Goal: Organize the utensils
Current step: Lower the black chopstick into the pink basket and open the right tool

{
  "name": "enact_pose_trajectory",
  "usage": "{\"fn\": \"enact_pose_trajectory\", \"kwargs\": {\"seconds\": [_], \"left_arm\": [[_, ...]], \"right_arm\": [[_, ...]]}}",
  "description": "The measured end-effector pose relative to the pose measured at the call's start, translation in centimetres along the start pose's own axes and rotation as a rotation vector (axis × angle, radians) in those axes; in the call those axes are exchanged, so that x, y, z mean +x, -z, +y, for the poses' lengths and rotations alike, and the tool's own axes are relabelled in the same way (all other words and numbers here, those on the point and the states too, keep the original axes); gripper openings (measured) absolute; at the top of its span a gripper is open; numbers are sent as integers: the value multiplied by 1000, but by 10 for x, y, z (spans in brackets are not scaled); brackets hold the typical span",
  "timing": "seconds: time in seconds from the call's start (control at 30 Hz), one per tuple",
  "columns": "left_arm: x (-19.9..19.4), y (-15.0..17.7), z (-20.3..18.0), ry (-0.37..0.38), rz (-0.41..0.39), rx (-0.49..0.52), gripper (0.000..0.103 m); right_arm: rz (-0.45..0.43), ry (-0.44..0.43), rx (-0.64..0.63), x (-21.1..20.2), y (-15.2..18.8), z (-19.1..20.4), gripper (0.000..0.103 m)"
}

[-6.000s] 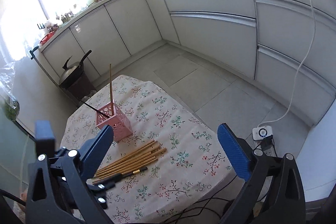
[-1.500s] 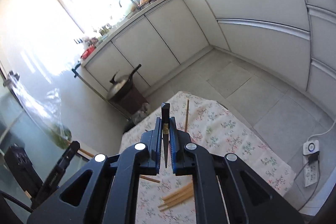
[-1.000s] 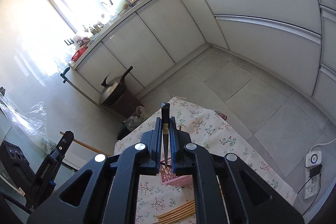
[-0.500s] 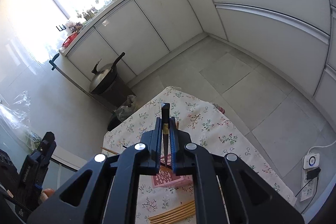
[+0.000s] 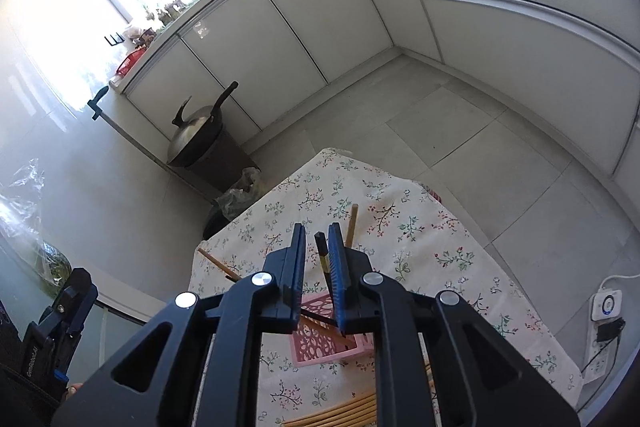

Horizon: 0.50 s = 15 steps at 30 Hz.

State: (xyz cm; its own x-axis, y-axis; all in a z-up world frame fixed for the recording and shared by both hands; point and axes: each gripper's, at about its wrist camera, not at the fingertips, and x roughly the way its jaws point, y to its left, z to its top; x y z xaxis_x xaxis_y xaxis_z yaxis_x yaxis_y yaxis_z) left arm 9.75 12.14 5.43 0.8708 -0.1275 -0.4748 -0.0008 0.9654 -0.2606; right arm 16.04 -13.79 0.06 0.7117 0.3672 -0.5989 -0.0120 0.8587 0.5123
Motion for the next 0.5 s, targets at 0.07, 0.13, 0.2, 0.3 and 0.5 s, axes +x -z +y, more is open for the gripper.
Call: {"fn": "enact_pose_trajectory", "kwargs": {"seconds": [0.07,0.13,0.2,0.3,0.5], "left_arm": [[-1,2,-5,2,2,16,61],[-4,3,-9,2,-6,26,65],[-8,4,-14,-2,-18,37,69],[-13,6,-21,-11,-27,60,76],[-19,15,-32,-35,-17,113,82]], "right_arm": [[-31,16,-50,-9,4,11,16],[-59,36,-93,-19,10,19,21],[-84,57,-136,-30,15,25,25],[-113,78,-174,-44,22,29,27],[-152,107,-217,-67,30,31,36]]}}
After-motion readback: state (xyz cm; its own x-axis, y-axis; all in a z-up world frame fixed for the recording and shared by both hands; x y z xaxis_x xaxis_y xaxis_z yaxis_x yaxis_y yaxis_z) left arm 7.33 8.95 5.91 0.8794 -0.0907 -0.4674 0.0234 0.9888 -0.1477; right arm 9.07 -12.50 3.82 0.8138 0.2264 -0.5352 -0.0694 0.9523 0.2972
